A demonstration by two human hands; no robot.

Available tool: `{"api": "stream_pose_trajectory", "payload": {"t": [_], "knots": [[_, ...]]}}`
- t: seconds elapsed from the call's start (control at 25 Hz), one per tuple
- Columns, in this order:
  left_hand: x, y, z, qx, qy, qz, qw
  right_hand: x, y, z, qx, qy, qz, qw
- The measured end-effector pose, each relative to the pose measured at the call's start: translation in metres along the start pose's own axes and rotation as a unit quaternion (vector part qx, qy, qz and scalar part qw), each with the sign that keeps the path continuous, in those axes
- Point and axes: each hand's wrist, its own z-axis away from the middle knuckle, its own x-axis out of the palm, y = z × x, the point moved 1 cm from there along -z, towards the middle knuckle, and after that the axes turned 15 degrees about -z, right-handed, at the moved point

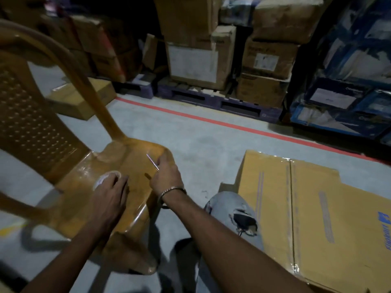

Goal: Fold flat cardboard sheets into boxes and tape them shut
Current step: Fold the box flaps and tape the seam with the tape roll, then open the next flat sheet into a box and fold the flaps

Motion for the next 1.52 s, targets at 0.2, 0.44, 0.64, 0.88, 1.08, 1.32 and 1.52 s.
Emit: {"api": "stream_pose_trajectory", "payload": {"t": [0.2,0.44,0.64,0.88,1.08,1.32,1.52], "knots": [[0.019,-0.007,0.033,0.018,-0.04,0.042,0.998,0.063,0.013,-0.02,-0.119,-0.07,0.167,0.976],[0.014,-0.004,0.027,0.036,-0.07,0.046,0.996,0.099,0.045,-0.025,-0.172,-0.086,0.306,0.932],[0.003,0.009,0.029,-0.034,-0.078,0.077,0.993,0.09,0.041,-0.023,-0.138,-0.066,0.261,0.953],[-0.031,0.068,-0.002,-0.026,-0.044,0.09,0.995,0.001,0.012,-0.018,-0.017,-0.003,0.129,0.991],[-0.093,0.176,-0.07,0.028,0.011,0.179,0.983,-0.122,0.019,-0.012,0.004,0.103,0.122,0.987],[-0.115,0.304,-0.108,0.059,-0.129,0.239,0.961,-0.263,0.086,0.03,0.065,0.19,0.137,0.97],[-0.079,0.381,-0.087,0.098,-0.231,0.22,0.943,-0.334,0.183,0.082,0.128,0.203,0.176,0.955]]}}
